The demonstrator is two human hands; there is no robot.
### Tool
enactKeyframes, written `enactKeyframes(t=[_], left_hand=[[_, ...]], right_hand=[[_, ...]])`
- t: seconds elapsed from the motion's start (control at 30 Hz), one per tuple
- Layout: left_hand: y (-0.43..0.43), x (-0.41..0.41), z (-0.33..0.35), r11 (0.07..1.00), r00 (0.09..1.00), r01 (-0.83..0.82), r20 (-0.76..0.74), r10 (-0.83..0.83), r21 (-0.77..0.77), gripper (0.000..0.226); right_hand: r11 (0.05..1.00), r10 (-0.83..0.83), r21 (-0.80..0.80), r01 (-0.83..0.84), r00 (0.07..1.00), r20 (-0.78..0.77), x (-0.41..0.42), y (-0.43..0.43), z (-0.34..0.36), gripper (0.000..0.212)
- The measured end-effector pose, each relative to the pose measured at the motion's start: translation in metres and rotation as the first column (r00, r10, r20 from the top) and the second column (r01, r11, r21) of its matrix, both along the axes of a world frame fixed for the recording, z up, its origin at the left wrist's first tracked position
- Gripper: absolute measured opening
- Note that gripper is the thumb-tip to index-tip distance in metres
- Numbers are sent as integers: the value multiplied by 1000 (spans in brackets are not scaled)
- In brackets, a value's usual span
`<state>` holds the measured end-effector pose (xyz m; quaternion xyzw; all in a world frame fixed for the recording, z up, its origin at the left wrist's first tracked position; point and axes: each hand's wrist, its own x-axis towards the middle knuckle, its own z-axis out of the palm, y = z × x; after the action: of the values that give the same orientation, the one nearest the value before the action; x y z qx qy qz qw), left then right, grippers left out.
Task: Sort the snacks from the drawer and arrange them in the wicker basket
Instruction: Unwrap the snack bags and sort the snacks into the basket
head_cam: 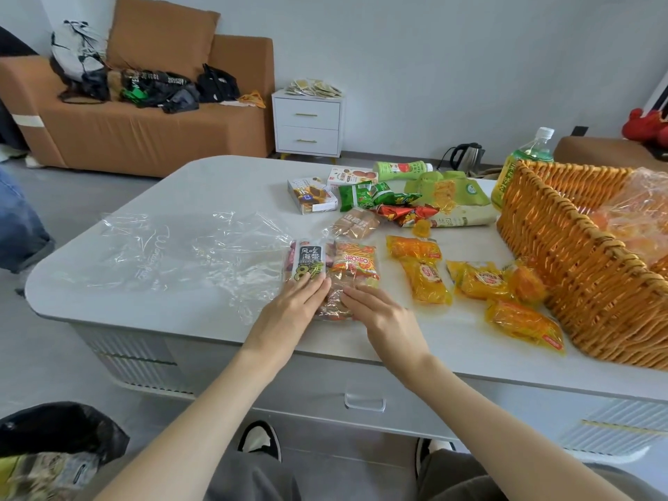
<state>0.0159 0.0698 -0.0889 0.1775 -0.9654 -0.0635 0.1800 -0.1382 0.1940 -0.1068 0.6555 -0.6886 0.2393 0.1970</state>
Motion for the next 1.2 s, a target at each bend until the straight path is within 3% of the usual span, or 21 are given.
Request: enactKeyframes(t=[0.1,0.17,0.23,0.37,0.47,0.57,0.67,0.73,0.83,0.9,0.97,1.1,1.2], left_hand=[[-6,8,-15,995,995,69,62,-74,66,60],[-5,11,-22,996,992,46,117,-54,70,76],[-3,11,-25,996,989,0,146,-13,91,89],[6,8,-23,977,981,-121,173,91,176,88],[8,8,-12,885,962,-235,227,153,401,77],[7,10,2,769,952,-299,229,202,565,86],[-6,9,16,693,942,-322,143,304,645,85],[-16,3,24,647,919,-307,39,393,698,75],[-18,-17,33,580,901,-239,-46,432,779,66],[-19,-31,29,535,883,-268,-18,469,801,69],[-23,-42,20,506,854,-305,-3,520,807,74],[-34,-53,5,346,795,-250,-12,607,904,109],[-30,-58,10,210,751,-116,-53,659,971,108]], right_hand=[[990,68,117,-75,995,67,-7,8,-6,65],[978,84,181,-104,989,118,-9,14,-8,56],[956,60,277,-100,987,146,-8,19,-9,61],[900,-25,433,-56,984,178,-7,27,-8,68],[874,-78,486,-1,987,142,-1,28,-2,67],[844,-130,537,3,971,199,3,30,11,62],[922,-221,378,84,916,335,-2,29,27,52],[940,-299,288,182,844,446,-4,26,37,49],[889,-435,429,159,582,686,-5,14,45,61],[867,-476,487,105,461,749,-2,1,41,69],[893,-444,433,120,376,813,0,-11,30,71],[952,-246,226,208,73,967,-10,-23,24,78],[965,-145,122,233,82,986,-21,-18,37,78]])
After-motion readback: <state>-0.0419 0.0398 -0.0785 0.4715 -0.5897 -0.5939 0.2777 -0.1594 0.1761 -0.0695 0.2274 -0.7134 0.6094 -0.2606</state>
